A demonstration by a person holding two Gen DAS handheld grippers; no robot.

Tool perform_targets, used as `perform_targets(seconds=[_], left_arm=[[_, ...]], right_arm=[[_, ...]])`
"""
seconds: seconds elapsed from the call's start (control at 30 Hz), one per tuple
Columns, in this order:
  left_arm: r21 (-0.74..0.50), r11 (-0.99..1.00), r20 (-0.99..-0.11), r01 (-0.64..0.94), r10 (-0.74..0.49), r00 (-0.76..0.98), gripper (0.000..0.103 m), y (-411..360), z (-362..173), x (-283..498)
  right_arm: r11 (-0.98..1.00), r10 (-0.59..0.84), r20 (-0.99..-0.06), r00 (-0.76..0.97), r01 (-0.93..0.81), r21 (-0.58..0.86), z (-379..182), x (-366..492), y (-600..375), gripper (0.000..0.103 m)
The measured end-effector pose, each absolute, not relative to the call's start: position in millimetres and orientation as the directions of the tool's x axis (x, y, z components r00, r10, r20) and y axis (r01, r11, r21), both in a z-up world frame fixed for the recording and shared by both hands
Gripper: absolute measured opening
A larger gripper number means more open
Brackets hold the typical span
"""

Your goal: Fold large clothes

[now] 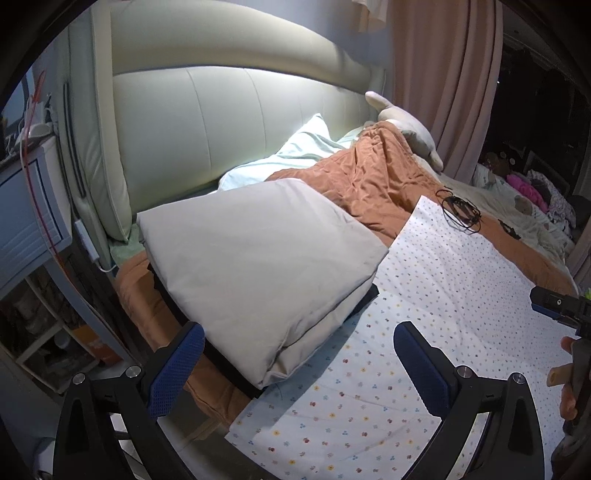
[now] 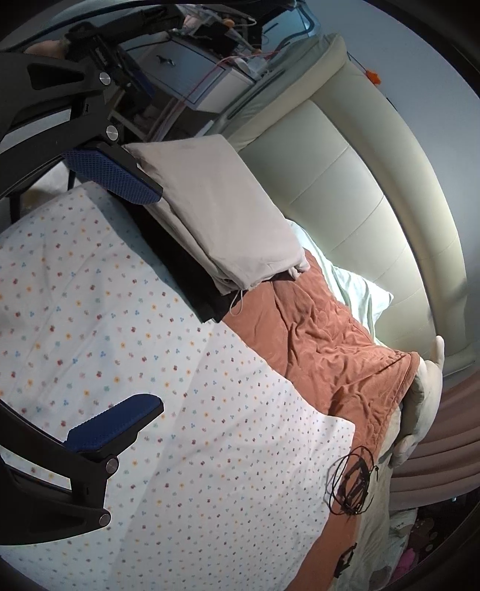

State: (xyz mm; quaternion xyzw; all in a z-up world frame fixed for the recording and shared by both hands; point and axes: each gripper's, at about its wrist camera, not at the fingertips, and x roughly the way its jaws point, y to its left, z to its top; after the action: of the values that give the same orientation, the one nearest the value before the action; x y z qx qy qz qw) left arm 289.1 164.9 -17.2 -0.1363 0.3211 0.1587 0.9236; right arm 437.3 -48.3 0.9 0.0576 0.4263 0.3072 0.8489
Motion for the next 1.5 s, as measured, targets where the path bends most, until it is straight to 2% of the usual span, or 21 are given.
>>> perform_targets(seconds=[0.37, 0.63, 0.9, 1.17, 1.5], left_arm=[[-0.182, 0.941, -0.581, -0.285, 0.131, 0.803, 0.103, 113, 2, 269], [-0.160, 0.964, -0.526, -0.213, 0.099, 0.845, 0.103, 74, 19, 242], [-0.133, 0.981, -0.474, -0.141, 0.062, 0.879, 0.103, 33, 23, 197], [-0.088, 0.993, -0.468, -0.082, 0.032, 0.883, 0.103, -1, 18, 146], [-0.055, 0.998, -0.417, -0.018, -0.007, 0.909, 0.103, -20, 12, 85]], right_arm=[[0.858, 0.491, -0.671, 0.556, -0.440, 0.264, 25, 389, -114, 0.103], [0.890, 0.438, -0.632, 0.639, -0.409, 0.203, 41, 338, -152, 0.103], [0.918, 0.385, -0.582, 0.716, -0.361, 0.164, 50, 271, -187, 0.103], [0.934, 0.347, -0.527, 0.776, -0.335, 0.123, 59, 195, -208, 0.103], [0.951, 0.304, -0.478, 0.824, -0.289, 0.106, 57, 115, -233, 0.103]])
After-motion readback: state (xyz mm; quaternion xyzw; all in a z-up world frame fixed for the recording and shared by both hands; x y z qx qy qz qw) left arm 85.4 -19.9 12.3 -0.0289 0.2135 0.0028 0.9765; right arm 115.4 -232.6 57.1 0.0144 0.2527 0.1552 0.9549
